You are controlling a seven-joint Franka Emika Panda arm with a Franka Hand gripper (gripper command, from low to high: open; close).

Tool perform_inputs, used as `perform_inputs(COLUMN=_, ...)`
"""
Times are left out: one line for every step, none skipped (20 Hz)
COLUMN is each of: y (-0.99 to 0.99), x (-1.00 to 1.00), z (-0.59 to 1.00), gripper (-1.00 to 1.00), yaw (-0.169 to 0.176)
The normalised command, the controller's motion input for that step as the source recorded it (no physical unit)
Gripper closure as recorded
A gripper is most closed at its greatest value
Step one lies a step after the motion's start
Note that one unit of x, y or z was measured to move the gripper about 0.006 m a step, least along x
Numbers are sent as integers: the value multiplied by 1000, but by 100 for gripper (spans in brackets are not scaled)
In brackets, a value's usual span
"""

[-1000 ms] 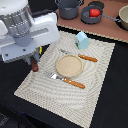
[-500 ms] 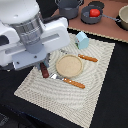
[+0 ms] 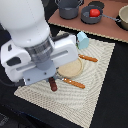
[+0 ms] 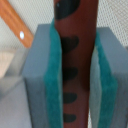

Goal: Interact with the objects in diverse but meaningful ways.

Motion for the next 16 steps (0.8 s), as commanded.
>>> perform_inputs(y=-260, x=1000, z=0, gripper=100, yaw=0)
perform_inputs(y=-243, x=1000, z=0, gripper=100, yaw=0)
perform_inputs(y=-197, x=1000, z=0, gripper=100, yaw=0)
perform_inputs(y=-186, x=1000, z=0, gripper=100, yaw=-4)
perform_inputs(y=-134, x=1000, z=-66, gripper=100, yaw=-13)
perform_inputs(y=-11, x=889, z=-77, gripper=100, yaw=-20)
perform_inputs(y=0, x=811, z=-49, gripper=100, yaw=-11)
perform_inputs(y=0, x=743, z=-57, gripper=100, yaw=-3)
perform_inputs(y=0, x=709, z=-43, gripper=100, yaw=-4)
perform_inputs(y=23, x=566, z=-40, gripper=100, yaw=-12)
perform_inputs(y=9, x=460, z=-40, gripper=100, yaw=-13)
perform_inputs(y=0, x=334, z=-51, gripper=100, yaw=-12)
perform_inputs(y=0, x=306, z=-49, gripper=100, yaw=-10)
perform_inputs(y=0, x=283, z=-60, gripper=100, yaw=-9)
perform_inputs(y=0, x=240, z=-66, gripper=-100, yaw=-6)
perform_inputs(y=0, x=243, z=-23, gripper=-100, yaw=-5)
